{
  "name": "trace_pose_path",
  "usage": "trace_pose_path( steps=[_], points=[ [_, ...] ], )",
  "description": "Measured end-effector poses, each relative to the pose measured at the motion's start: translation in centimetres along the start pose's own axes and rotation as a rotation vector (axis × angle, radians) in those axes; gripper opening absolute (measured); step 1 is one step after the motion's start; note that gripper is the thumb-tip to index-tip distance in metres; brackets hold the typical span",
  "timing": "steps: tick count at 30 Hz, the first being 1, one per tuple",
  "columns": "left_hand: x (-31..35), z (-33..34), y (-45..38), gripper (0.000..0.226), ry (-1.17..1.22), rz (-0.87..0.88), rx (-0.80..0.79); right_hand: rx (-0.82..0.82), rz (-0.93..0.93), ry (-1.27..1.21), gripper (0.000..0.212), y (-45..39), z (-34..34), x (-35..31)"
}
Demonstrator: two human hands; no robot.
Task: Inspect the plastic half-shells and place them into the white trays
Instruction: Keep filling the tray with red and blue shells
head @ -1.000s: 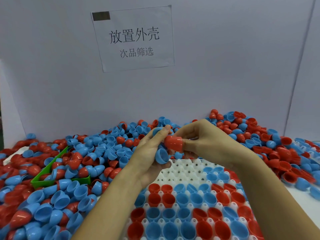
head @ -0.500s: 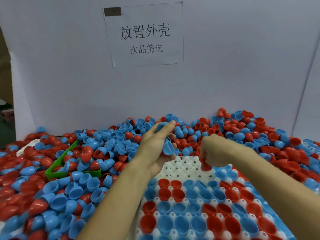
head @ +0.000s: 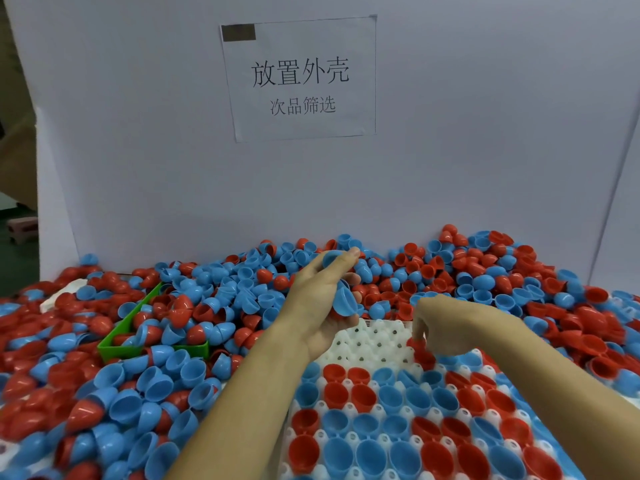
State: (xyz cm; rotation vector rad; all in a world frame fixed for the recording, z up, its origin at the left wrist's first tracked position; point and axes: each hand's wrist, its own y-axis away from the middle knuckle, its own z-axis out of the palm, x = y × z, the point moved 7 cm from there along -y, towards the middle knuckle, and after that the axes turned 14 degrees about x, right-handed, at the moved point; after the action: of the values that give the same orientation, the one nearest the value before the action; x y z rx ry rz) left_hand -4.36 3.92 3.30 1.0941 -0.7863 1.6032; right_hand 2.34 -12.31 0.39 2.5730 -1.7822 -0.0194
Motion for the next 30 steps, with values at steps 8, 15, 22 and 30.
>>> trace_pose_path(
  steps=[8,15,22,30],
  points=[
    [-0.3,0.3,0.0,0.025,0.012,0.005,-0.030,0.551,-0.251,-0.611,0.006,4.5,-8.8,-4.9],
    [-0.1,1.2,0.5,0.029,-0.019,0.057,-0.053,0.469,-0.372,-0.607,0.008,5.4,-8.1,-7.5],
    [-0.5,1.1,0.5,0.033,0.077,-0.024,-0.091,0.535,-0.333,-0.742,0.025,5.6,-8.4,-6.2],
    [-1.5,0.2,0.1,0.024,-0.115,-0.127,-0.020,0.662,-0.261,-0.804,0.038,5.6,-9.2,-4.6]
  ],
)
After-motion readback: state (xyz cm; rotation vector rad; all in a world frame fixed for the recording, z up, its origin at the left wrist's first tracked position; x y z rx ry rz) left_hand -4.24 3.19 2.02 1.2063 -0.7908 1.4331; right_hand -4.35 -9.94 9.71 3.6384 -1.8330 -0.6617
